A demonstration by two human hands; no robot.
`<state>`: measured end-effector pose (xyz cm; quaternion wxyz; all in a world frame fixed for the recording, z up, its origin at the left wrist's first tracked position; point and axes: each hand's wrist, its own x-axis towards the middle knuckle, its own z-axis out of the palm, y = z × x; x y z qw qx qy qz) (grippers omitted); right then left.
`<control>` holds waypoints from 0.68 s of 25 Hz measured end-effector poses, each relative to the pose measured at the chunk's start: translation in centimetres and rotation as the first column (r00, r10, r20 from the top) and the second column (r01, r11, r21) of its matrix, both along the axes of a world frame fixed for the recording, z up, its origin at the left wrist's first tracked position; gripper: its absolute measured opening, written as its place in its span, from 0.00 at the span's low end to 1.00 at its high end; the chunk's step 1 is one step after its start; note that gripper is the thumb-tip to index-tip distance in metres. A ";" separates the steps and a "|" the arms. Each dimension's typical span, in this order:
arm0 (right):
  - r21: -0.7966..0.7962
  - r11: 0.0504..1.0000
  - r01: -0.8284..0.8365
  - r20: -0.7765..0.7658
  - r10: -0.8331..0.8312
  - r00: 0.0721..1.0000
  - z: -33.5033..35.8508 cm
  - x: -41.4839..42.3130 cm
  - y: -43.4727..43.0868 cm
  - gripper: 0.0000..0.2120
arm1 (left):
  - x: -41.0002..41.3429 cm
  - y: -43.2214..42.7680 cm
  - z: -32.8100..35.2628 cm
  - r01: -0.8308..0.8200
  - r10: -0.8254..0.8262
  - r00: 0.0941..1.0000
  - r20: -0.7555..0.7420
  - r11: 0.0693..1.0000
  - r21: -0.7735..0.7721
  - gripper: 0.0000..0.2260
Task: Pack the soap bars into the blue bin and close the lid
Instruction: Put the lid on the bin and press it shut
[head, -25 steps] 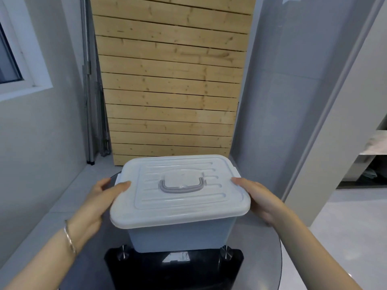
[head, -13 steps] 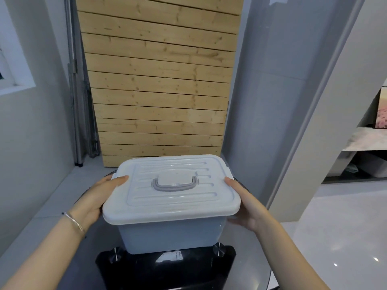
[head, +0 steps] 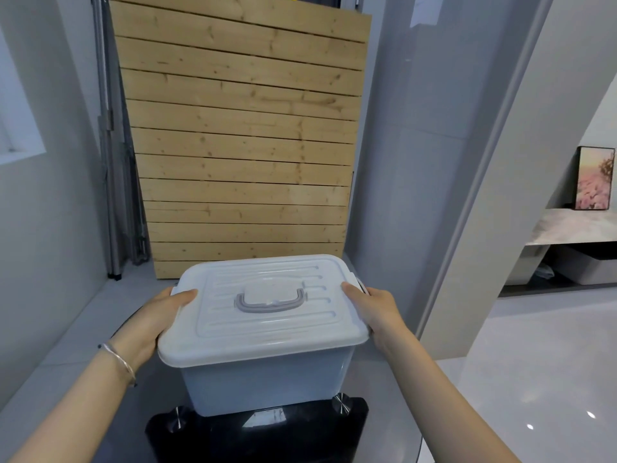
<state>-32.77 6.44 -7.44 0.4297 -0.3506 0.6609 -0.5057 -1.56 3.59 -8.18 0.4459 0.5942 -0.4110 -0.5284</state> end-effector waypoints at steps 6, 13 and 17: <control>0.029 0.999 0.017 0.033 -0.018 0.999 -0.1 0.0 -0.2 0.08 | -6.5 -2.1 5.5 0.417 0.003 0.361 0.933 0.894 -0.164 0.33; -0.074 0.997 0.001 0.006 0.000 1.000 -0.5 -0.1 -0.3 0.12 | -18.9 -3.2 3.7 0.762 -0.288 0.003 0.958 0.621 0.184 0.22; -0.067 0.997 -0.044 -0.173 0.032 0.984 -0.5 0.2 -0.7 0.09 | -18.7 -3.9 2.6 0.758 -0.285 0.018 0.958 0.629 0.173 0.22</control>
